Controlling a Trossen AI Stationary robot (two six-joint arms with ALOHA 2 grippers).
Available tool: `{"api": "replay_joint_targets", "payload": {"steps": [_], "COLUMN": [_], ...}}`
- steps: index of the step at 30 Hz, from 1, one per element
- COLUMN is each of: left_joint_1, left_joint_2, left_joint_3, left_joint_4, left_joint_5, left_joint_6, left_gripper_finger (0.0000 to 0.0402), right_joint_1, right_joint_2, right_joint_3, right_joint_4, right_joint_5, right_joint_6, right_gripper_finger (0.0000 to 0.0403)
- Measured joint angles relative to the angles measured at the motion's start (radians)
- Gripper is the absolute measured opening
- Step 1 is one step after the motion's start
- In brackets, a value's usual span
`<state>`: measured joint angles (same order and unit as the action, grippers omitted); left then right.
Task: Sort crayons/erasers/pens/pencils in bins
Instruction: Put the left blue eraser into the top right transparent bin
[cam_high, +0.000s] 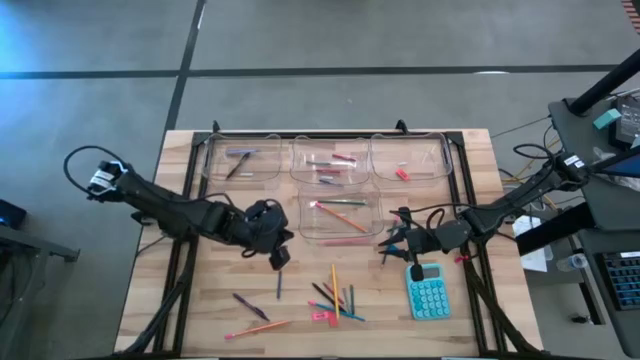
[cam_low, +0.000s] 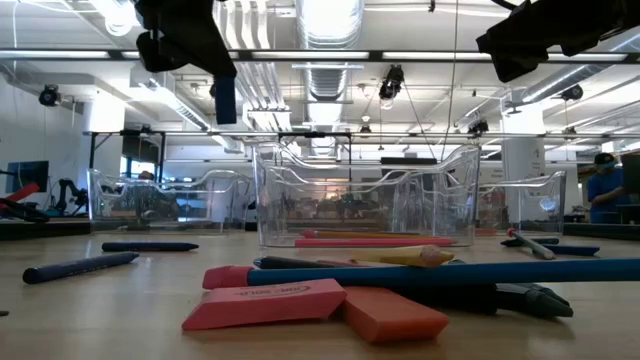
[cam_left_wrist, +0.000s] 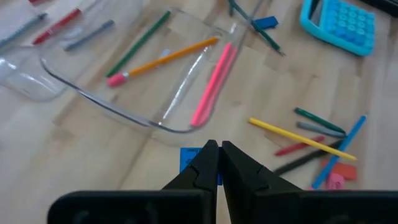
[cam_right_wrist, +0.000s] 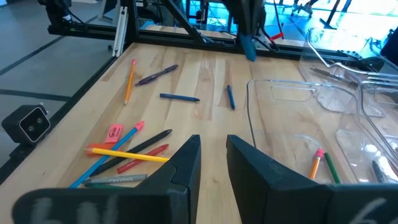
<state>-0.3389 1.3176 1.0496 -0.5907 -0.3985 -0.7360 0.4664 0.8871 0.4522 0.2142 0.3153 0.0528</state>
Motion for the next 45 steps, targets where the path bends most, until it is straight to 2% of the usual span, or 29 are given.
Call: {"api": "replay_joint_targets", "payload": {"steps": [6, 22, 30, 45], "left_joint_1": [-0.043, -0.121, -0.124, -0.125], "left_joint_2": [0.018, 0.076, 0.076, 0.076], "left_joint_3": [-0.006, 0.006, 0.006, -0.005], "left_joint_4": [0.021, 0.226, 0.361, 0.473], "left_joint_5": [-0.001, 0.031, 0.027, 0.027], "left_joint_6": [-0.043, -0.044, 0.014, 0.053], "left_gripper_finger": [0.0, 0.0, 0.0, 0.0], "right_joint_1": [0.0, 0.0, 0.0, 0.0], "right_joint_2": [0.0, 0.0, 0.0, 0.0], "right_joint_3": [0.0, 0.0, 0.0, 0.0], "right_joint_4": [0.001, 0.005, 0.008, 0.008], "right_joint_5": [0.0, 0.0, 0.0, 0.0], "right_joint_6": [0.001, 0.0, 0.007, 0.007], "right_gripper_finger": [0.0068, 0.0068, 0.0068, 0.0068]}}
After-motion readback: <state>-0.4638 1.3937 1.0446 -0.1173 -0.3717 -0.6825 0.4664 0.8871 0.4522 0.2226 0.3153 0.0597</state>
